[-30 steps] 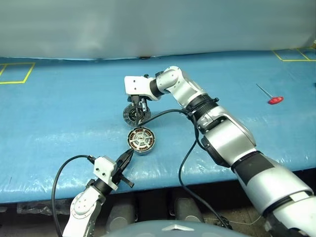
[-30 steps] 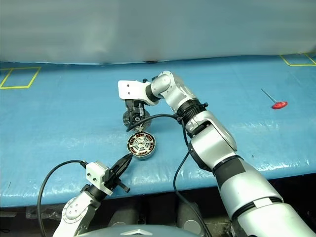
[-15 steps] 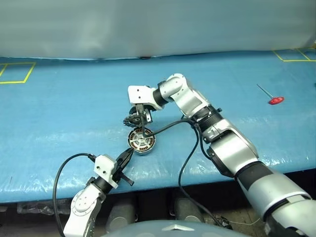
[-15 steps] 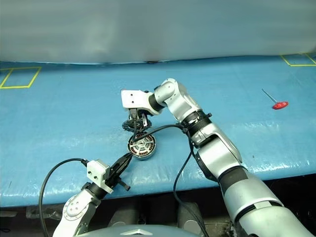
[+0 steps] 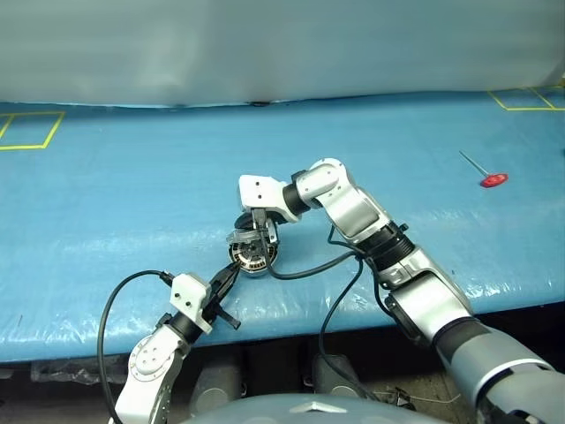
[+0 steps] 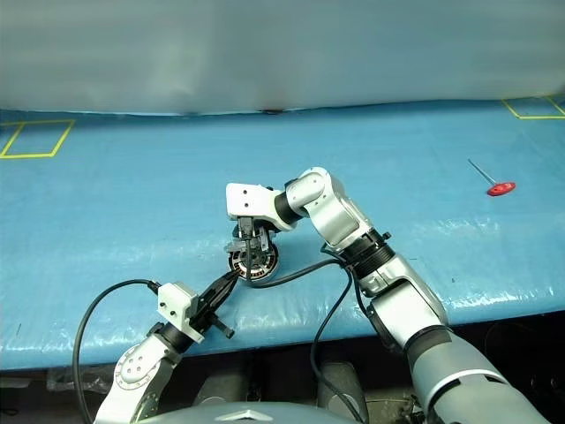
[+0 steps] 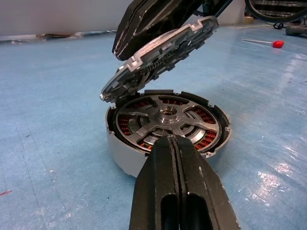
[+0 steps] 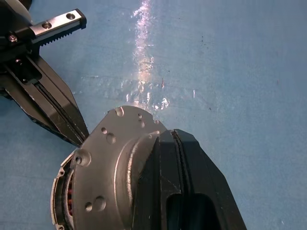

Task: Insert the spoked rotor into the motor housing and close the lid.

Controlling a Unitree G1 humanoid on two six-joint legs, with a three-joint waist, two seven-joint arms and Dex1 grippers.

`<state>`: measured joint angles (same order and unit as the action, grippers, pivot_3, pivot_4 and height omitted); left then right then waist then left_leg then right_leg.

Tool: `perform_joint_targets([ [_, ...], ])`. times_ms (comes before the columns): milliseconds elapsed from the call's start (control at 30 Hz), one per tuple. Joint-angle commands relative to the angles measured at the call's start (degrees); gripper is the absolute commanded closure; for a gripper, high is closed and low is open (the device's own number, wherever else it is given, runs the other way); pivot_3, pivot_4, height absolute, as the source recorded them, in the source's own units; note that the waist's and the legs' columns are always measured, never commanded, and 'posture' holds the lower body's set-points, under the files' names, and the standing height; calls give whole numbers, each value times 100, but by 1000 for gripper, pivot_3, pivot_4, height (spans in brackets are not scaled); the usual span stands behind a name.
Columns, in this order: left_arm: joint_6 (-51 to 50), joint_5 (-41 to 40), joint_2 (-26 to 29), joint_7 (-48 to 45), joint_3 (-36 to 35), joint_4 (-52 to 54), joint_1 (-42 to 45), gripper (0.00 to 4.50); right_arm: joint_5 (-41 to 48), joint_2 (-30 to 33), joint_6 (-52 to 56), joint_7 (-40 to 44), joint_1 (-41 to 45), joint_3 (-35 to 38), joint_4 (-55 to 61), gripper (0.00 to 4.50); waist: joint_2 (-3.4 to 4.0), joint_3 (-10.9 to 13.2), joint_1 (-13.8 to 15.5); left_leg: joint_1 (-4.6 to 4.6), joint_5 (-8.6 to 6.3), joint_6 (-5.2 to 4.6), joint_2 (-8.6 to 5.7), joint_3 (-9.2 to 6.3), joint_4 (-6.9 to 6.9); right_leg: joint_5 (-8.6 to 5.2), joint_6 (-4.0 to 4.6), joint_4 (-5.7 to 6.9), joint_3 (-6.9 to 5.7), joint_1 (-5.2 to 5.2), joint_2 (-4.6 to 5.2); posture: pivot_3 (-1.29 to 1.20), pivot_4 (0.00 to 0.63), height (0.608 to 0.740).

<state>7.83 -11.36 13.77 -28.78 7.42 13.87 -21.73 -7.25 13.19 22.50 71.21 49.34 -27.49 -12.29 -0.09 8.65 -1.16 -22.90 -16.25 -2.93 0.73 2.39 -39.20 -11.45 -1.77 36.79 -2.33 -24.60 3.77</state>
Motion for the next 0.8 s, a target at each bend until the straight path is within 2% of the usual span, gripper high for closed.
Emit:
perform_joint_targets([
  [33,11,-8,-6,0,55,95,-3,4469,224,4,249,-235,-262,148,529,4500,0,0,6,0,0,0,0,-1,0,0,0,0,-1,1,0,0,150,740],
  [300,-67,-7,32,-3,48,151,-49,4469,756,-309,614,-1461,-1068,894,1140,4500,-1,-1,30,0,0,1,0,-1,-5,0,0,2,0,2,-2,0,150,740],
  [467,-106,-7,99,-79,71,184,-49,4469,938,-379,770,-1947,-1350,1056,1343,4500,-1,-1,34,3,1,2,0,-1,-5,0,0,3,1,3,-5,0,150,740],
  [800,-208,-123,192,-227,108,324,-195,4469,1457,-202,1434,-2171,-2281,808,2258,4500,-3,0,38,4,1,1,1,-1,-5,-2,-2,0,3,4,-7,0,150,740],
])
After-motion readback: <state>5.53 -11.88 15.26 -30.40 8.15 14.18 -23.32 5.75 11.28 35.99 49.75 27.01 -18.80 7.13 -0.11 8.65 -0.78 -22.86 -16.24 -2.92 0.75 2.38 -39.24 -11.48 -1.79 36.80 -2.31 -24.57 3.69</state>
